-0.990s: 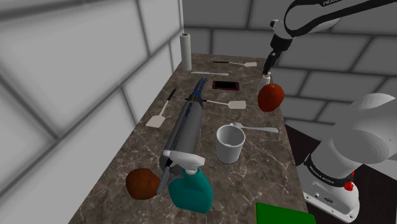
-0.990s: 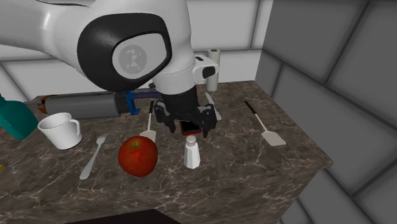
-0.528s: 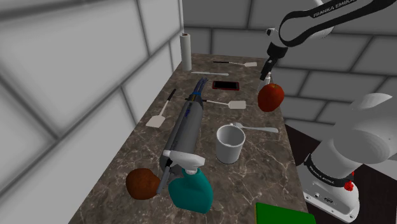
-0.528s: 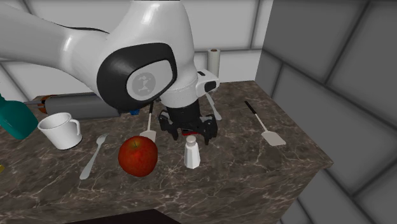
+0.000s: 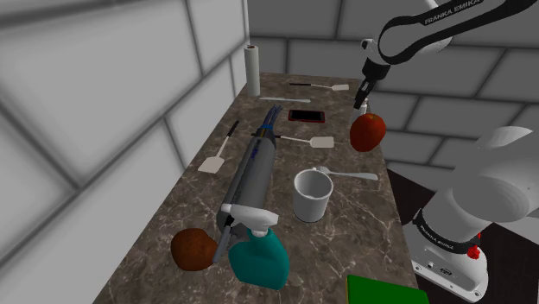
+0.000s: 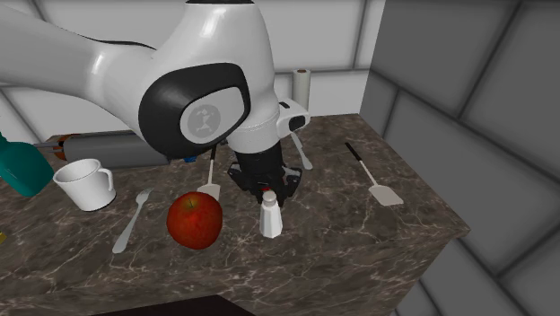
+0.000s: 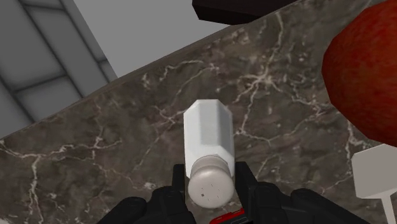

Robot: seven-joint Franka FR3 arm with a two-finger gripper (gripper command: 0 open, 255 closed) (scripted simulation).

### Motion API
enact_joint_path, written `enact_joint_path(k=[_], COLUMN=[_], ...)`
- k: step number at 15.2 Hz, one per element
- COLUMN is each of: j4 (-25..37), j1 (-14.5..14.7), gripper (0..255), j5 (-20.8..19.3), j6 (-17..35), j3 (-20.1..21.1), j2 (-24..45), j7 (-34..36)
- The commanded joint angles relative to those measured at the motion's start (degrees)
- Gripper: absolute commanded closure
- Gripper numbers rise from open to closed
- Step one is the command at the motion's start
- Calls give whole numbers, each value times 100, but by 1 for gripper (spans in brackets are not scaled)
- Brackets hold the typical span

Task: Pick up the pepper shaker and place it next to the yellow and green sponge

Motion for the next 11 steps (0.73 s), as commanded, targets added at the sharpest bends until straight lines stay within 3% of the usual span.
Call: enact_joint_path(k=[1, 8, 11], j4=[-1, -1, 148], j1=[0, 0, -3], gripper=[255, 255, 255], j5=[0, 0, 16], j6=[0, 0, -272], j3=[-1, 0, 58], j2=[2, 2, -122], j7=[0, 0, 7])
